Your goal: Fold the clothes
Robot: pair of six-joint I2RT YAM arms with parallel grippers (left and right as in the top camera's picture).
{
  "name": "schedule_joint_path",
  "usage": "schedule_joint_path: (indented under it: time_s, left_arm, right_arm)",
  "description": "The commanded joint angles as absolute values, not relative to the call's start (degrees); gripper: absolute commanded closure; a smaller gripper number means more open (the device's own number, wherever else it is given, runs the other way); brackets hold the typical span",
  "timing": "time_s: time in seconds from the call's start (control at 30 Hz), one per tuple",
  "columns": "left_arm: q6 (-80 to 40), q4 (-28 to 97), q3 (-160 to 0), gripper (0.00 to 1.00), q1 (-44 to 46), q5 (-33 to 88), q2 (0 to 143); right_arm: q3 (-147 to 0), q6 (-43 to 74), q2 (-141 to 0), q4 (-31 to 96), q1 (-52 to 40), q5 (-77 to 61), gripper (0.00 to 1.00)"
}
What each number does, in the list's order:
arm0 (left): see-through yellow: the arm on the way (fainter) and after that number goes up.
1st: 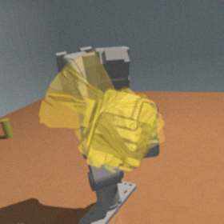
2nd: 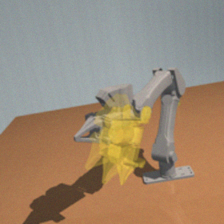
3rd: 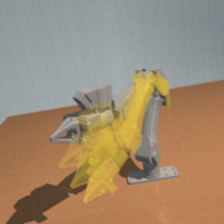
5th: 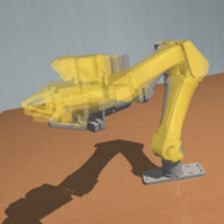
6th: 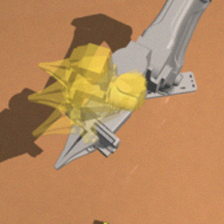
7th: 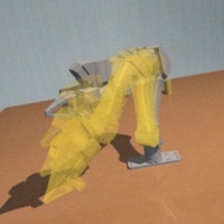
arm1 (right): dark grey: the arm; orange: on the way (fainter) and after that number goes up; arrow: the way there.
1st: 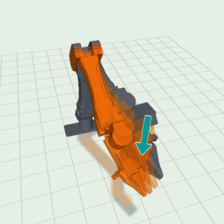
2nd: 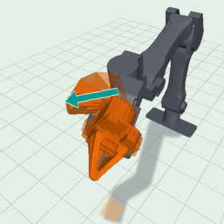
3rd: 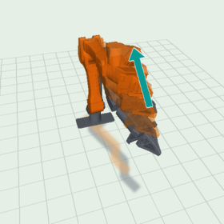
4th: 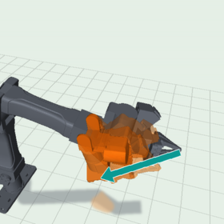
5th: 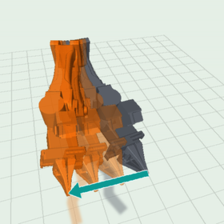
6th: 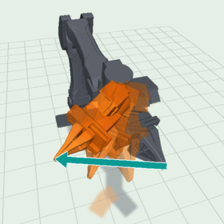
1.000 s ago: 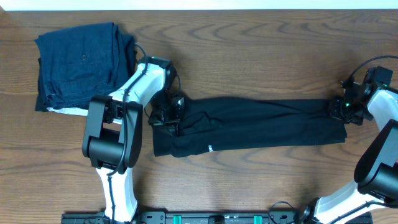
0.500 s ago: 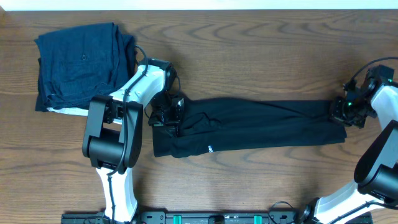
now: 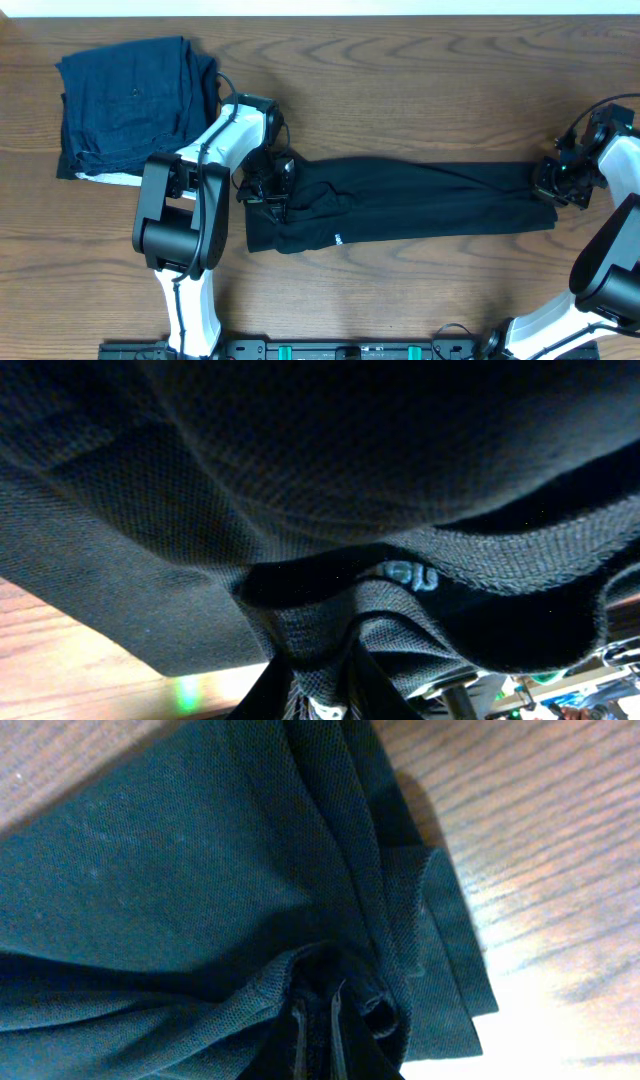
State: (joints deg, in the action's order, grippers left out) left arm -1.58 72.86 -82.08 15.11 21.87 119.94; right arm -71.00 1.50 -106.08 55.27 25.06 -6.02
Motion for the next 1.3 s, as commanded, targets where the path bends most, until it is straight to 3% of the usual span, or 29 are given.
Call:
schedule_joint_path:
  time_s: [0.0, 0.2, 0.3, 0.47, 0.7, 0.83, 1.03, 1.27]
  left_arm:
    - [-1.83, 73.23, -81.58, 0.84, 15.18, 20.29, 119.59]
    - [-1.83, 73.23, -81.6, 0.75, 15.18, 20.27, 119.59]
    - [-1.83, 73.21, -81.6, 0.56, 15.18, 20.29, 119.59]
    - [-1.83, 73.95, -83.18, 0.43, 14.37, 20.32, 119.22]
    - [-1.87, 73.14, -87.94, 0.33, 14.0, 20.32, 113.3]
    - [-2.31, 65.93, -88.49, 0.34, 14.0, 20.32, 110.56]
    - [-2.9, 57.01, -88.36, 0.46, 14.13, 20.36, 111.87]
    - [-2.87, 55.37, -88.36, 0.47, 14.22, 20.43, 114.8]
  right_arm:
    - [-72.36, 2.98, -104.88, 56.34, 24.88, -4.54, 0.92]
    - [-74.04, 2.96, -104.88, 59.11, 24.82, -5.65, 0.7]
    - [-76.29, 0.67, -104.88, 60.53, 24.75, -12.29, 0.57]
    - [-78.02, -10.92, -104.88, 60.05, 24.45, -29.52, 0.55]
    - [-77.89, -13.41, -104.9, 58.28, 21.04, -30.2, 0.56]
    - [-77.25, -15.31, -104.92, 55.94, 16.73, -29.06, 0.6]
    - [-73.65, -14.59, -105.14, 51.16, 10.04, -22.26, 0.67]
    - [-70.76, -16.21, -105.12, 48.8, 2.13, -23.46, 0.71]
